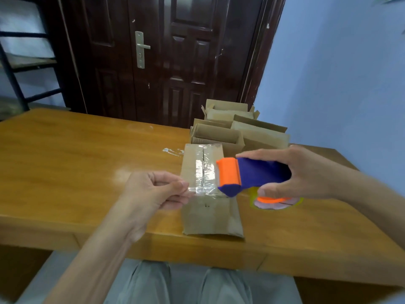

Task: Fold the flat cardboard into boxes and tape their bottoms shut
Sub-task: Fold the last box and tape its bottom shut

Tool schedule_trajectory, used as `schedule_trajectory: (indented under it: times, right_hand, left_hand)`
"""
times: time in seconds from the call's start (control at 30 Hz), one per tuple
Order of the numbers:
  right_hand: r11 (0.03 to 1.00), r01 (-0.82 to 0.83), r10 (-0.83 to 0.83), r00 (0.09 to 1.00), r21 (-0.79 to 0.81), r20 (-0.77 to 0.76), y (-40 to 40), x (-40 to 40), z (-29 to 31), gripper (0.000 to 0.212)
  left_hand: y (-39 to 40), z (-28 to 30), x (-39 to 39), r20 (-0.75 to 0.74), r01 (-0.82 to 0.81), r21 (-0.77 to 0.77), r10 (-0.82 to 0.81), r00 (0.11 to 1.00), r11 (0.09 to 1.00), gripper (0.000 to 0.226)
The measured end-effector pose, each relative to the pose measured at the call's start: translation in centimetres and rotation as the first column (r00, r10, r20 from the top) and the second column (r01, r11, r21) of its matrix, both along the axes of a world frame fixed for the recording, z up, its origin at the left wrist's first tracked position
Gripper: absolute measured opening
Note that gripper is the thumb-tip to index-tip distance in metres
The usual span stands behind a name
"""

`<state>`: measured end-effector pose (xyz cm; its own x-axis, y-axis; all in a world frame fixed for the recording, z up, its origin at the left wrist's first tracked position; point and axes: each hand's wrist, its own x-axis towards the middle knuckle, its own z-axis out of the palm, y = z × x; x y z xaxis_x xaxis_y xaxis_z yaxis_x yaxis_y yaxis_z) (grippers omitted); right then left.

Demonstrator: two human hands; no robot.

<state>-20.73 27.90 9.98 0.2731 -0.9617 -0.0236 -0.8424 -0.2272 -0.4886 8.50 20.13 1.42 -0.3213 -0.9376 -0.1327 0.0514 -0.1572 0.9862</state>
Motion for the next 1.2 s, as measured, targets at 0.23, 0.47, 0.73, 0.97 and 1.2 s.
schedule_trajectory:
  times: [0.23, 0.47, 0.73, 0.97, 1.2]
  right_hand:
    - [0.996, 0.029, -0.032, 0.999, 0.08, 0.033, 1.6, -0.4, -1.6, 0.07]
    - [0.999, 0.015, -0.022, 0.985, -0.038, -0.169, 1.2, -0.5, -0.6, 0.066]
    - [0.997, -0.001, -0.015, 0.976, -0.073, -0.219, 0.7, 1.2, 1.1, 0.064]
    - [0.996, 0.085, -0.082, 0.987, 0.013, -0.138, 1.4, 0.3, 1.2, 0.067]
    - [0.996, 0.09, -0.09, 0.968, -0.009, -0.234, 1.6, -0.7, 1.5, 0.064]
  left_hand:
    - [-0.2, -1.1, -0.6, 0.01, 0.061, 0.027, -0.061, 0.998, 0.998, 0.023]
    - [0.4, -0.5, -1.8, 0.053, 0.011, -0.062, -0.007, 0.999, 0.998, 0.009]
    - [-0.3, -0.2, 1.3, 0.065, -0.098, -0.096, 0.105, 0.992, 0.99, 0.006]
    - [-1.0, -1.4, 2.6, 0.028, -0.107, -0.026, 0.108, 0.994, 0.994, 0.008]
    - [-1.6, -3.5, 2.5, 0.003, -0.061, 0.051, 0.061, 0.998, 0.997, 0.011]
